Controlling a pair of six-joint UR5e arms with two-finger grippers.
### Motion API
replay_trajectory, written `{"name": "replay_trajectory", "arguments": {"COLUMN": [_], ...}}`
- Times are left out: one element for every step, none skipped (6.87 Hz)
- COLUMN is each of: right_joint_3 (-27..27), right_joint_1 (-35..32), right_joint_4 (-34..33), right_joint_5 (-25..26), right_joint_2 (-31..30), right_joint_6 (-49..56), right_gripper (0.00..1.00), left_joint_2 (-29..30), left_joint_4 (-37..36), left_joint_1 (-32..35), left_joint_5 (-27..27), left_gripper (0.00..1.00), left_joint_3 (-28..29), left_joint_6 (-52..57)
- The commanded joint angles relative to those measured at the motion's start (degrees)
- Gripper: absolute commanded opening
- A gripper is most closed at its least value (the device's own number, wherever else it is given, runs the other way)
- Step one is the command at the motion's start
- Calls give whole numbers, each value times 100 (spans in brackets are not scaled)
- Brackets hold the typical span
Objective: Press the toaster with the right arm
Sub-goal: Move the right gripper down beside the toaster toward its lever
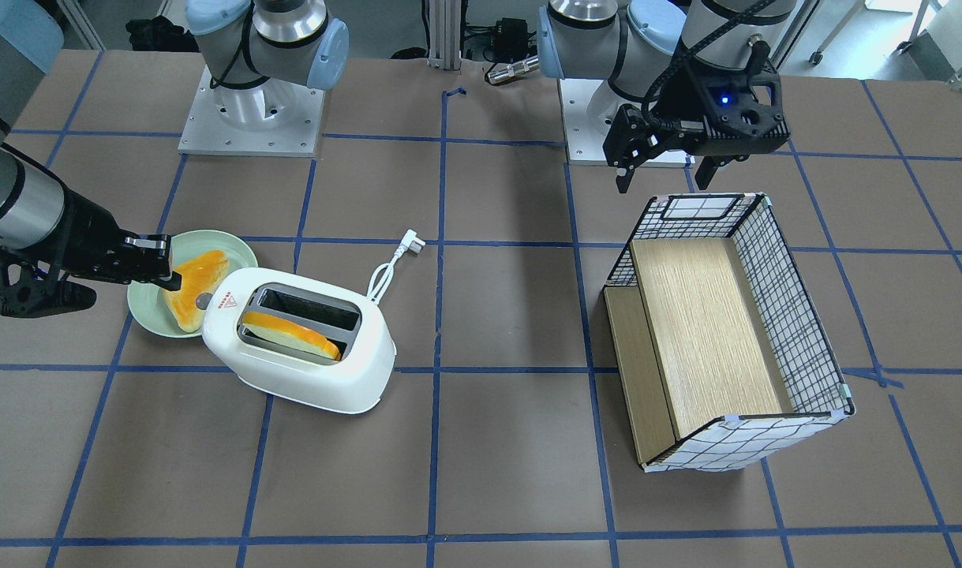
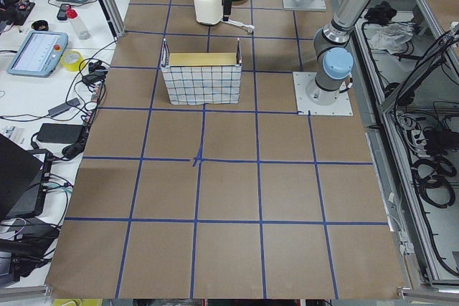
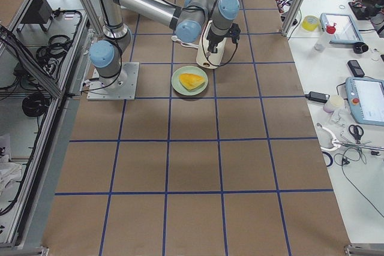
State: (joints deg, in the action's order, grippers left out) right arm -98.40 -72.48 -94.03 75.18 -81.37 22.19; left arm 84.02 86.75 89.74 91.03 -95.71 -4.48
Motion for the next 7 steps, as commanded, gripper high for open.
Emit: {"name": "replay_trajectory", "arguments": {"right_joint_3": [-65, -65, -65, -109, -222, -258, -363], "right_joint_1": [6, 6, 32, 207, 269, 270, 270], "right_joint_4": [-10, -10, -27, -10, -10, -10, -10], "right_joint_5": [-302, -311, -276, -250, -276, -302, -337], "right_joint_2": [16, 24, 33, 42, 51, 51, 103], "right_joint_6": [84, 84, 119, 206, 320, 321, 321], "right_gripper": [0, 0, 0, 0, 0, 0, 0], "left_joint_2": [0, 0, 0, 0, 0, 0, 0], "left_joint_4": [0, 0, 0, 0, 0, 0, 0], "left_joint_1": [-9, 0, -9, 0, 0, 0, 0], "left_joint_5": [2, 2, -7, 2, 2, 2, 2], "left_gripper": [100, 100, 100, 100, 100, 100, 100], "left_joint_3": [0, 0, 0, 0, 0, 0, 0], "left_joint_6": [0, 0, 0, 0, 0, 0, 0]}}
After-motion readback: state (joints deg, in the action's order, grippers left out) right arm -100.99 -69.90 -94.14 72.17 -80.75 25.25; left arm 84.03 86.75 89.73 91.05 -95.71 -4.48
